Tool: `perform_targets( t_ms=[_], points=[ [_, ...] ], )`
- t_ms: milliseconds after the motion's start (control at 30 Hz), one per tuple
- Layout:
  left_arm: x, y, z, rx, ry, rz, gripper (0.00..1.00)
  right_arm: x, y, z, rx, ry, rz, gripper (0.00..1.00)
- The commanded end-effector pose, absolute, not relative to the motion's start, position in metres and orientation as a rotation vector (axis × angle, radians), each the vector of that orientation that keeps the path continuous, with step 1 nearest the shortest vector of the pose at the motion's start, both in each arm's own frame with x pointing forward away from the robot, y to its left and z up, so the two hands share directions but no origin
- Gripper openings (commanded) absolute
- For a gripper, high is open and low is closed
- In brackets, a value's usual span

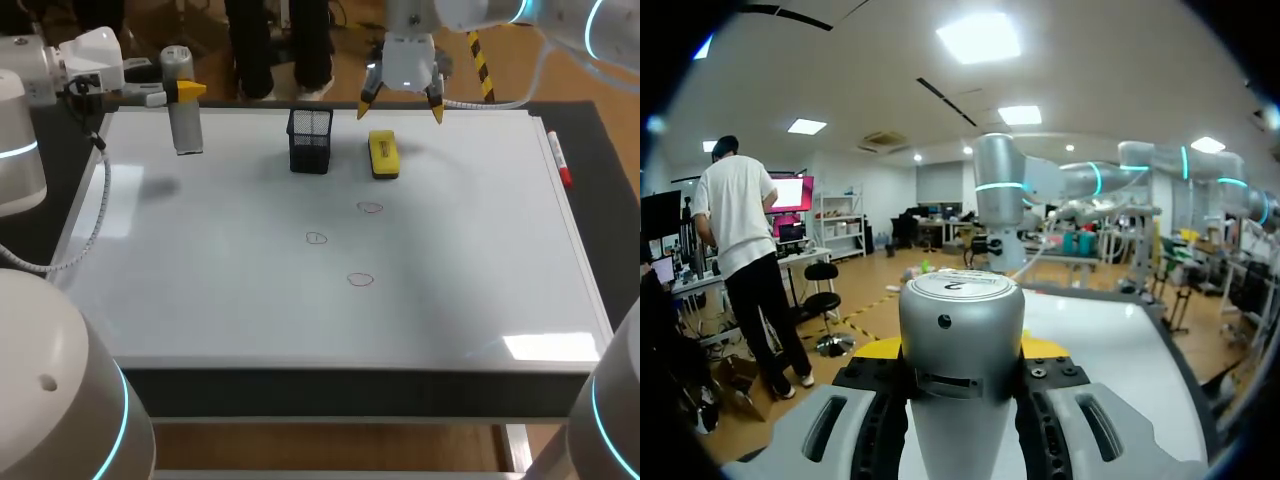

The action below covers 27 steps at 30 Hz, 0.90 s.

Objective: Pick up the inspection probe, press it on each red-marked spot on the whiteboard one by one, put down the probe, pick up the eraser, and wipe off all the red marks.

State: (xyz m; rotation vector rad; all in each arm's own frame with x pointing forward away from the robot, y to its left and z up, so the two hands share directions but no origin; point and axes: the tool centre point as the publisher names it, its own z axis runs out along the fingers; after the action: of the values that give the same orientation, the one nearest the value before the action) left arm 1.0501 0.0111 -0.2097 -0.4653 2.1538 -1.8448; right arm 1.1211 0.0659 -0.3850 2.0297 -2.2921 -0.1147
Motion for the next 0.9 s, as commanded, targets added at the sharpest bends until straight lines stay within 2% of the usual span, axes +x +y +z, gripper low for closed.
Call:
perform_targets(
  t_ms=[33,367,900],
  points=[
    [1.05,0.011,-0.209,-0.465,2.151,-1.845,0.0,1.12,0.065,-0.382,2.031,-2.289,-0.108,1.0],
    [1.05,0.011,-0.209,-0.465,2.151,-1.845,0.0,1.108,0.09,-0.401,2.122,-2.187,-0.097,1.0],
    [1.05,0.011,-0.209,-0.465,2.151,-1.845,0.0,1.094,0.095,-0.417,2.202,-2.142,-0.139,1.0]
  ],
)
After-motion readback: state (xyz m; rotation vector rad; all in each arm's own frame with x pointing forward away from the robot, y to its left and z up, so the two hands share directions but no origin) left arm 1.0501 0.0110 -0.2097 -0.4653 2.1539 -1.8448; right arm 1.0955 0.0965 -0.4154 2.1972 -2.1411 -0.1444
